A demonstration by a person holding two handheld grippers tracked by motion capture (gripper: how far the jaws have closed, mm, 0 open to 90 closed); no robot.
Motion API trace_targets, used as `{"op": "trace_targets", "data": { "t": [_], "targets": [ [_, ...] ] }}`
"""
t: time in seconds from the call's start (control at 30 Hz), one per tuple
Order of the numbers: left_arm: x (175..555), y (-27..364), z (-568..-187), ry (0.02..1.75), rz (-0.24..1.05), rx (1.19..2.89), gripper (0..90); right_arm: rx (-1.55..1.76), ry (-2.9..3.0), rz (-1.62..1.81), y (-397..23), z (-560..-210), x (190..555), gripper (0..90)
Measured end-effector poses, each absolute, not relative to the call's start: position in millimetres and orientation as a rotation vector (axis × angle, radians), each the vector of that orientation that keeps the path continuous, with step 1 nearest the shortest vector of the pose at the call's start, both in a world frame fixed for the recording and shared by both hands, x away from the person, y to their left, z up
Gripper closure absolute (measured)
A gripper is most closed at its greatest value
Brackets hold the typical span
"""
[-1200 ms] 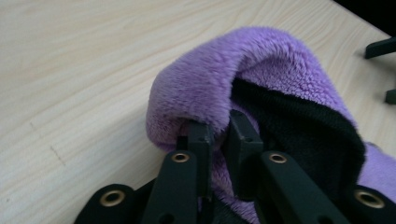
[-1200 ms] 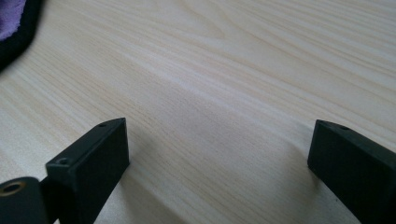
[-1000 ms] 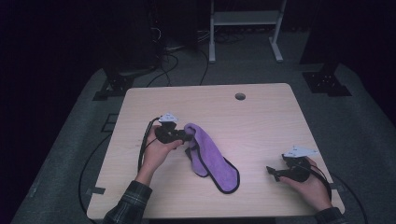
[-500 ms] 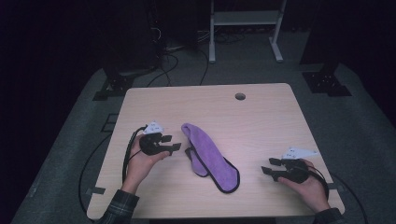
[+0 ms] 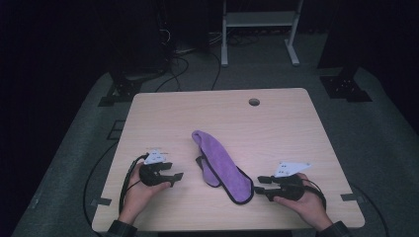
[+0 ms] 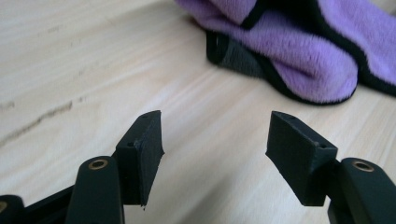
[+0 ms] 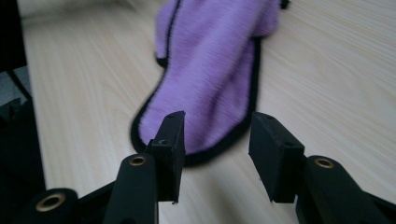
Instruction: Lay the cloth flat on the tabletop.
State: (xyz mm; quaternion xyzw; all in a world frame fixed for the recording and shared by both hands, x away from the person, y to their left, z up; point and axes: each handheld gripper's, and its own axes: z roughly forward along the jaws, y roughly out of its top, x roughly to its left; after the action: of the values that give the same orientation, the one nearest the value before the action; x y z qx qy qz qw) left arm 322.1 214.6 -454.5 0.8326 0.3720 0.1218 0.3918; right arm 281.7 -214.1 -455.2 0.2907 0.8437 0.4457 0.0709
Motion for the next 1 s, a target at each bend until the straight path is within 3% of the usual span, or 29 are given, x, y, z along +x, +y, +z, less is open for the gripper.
{"op": "trace_targets", "data": {
  "t": [0.43,0.57,0.73,1.0],
  "targets": [
    [315,220,-471,0.932,0.359,2.179,30.6,0.587,2.745,1.198,-146,-470,274,58.1],
    [315,219,-475,0.92,0.369,2.196,29.8,0.579,2.748,1.134,-141,-474,276,63.8],
    [315,218,-477,0.894,0.401,2.191,28.8,0.6,2.703,1.118,-142,-475,275,78.6],
    [315,217,-482,0.842,0.398,2.176,21.6,0.722,2.68,1.229,-152,-456,285,84.4]
  ]
}}
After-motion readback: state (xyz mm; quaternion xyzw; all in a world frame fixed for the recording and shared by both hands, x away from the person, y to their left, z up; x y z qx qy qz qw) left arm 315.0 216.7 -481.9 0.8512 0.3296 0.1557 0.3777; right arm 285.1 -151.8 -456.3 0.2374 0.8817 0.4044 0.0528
